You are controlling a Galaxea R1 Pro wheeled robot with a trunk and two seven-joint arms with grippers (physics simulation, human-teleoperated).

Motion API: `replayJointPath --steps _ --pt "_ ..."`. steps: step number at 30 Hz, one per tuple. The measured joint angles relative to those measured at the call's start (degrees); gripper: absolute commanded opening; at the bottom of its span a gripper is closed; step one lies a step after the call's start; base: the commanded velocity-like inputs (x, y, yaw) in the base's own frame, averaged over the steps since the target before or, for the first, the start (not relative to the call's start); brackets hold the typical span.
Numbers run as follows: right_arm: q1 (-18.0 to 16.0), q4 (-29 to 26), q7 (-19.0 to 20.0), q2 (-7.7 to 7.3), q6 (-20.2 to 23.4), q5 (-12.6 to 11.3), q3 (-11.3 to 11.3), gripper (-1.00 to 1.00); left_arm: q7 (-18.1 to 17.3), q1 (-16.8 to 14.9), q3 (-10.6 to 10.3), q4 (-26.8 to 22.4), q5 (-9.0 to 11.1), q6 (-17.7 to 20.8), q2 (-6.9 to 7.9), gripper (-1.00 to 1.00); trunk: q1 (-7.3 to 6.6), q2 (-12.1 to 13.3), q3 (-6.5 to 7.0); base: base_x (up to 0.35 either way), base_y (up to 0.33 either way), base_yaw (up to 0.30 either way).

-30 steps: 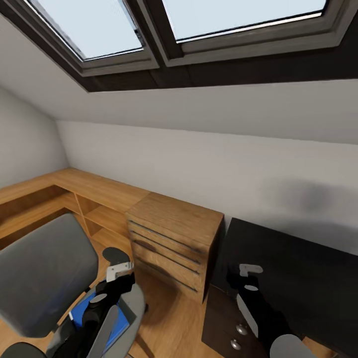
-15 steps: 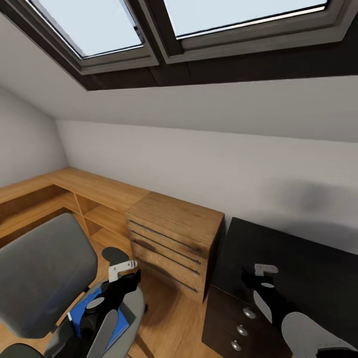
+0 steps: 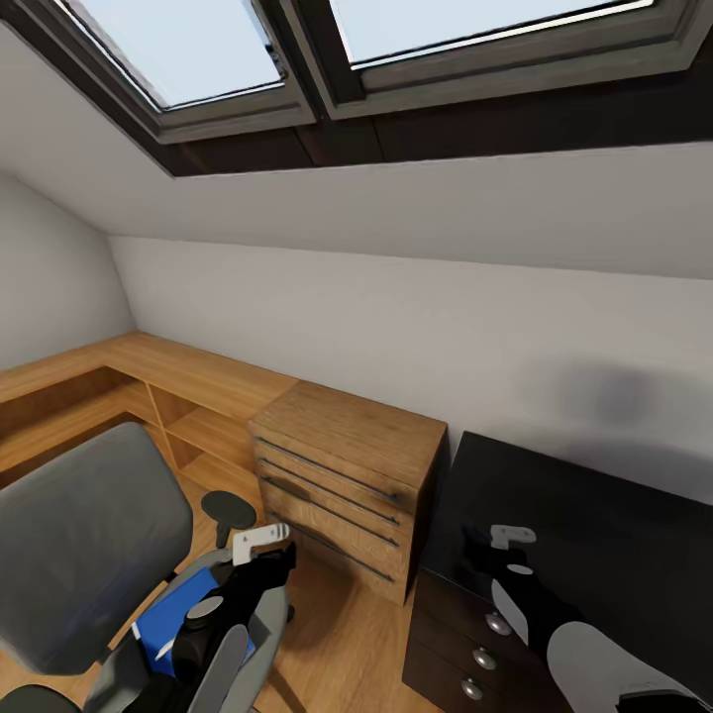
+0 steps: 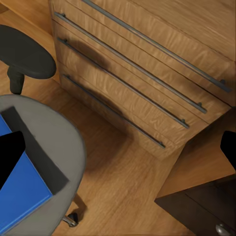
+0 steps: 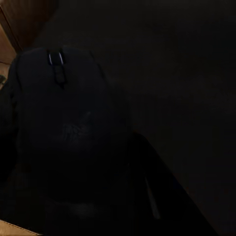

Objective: In the bedroom, organize the workspace by keeping the computer under the desk, ensuring the monitor is on the desk, placing the keyboard on the desk next to the monitor, placing the mouse on the desk next to the keyboard, moving the folder from the swivel chair onto the desk next to the mouse, stacking the notebook on top of the folder with the pen on top of the notebook, and positioning the swivel chair next to the desk.

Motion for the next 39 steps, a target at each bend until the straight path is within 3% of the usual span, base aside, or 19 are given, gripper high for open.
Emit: replayJointPath --steps 5,9,33,39 --pt "0.00 0.73 0.00 1.58 -0.70 0.15 0.12 -1.00 0.01 0.00 -0.30 0.08 0.00 -0.05 0.06 1.00 1.10 -2.01 -0.90 0.000 0.000 0.000" --pt "0.01 0.75 -0.02 1.98 -1.71 0.34 0.26 -1.00 0.02 0.00 -0.32 0.09 0.00 -0.05 0.02 1.00 1.98 -3.62 -1.62 0.000 0.000 0.000" --pt "0.01 0.75 -0.11 2.00 -2.09 0.39 0.03 -1.00 0.11 0.00 -0.41 0.09 -0.14 -0.05 0.03 1.00 7.26 -13.26 -5.95 0.000 0.000 0.000" --pt "0.00 0.75 -0.12 2.00 -2.09 0.39 0.03 -1.00 0.11 0.00 -0.41 0.15 -0.02 -0.04 0.09 1.00 7.26 -13.28 -5.95 0.000 0.000 0.000"
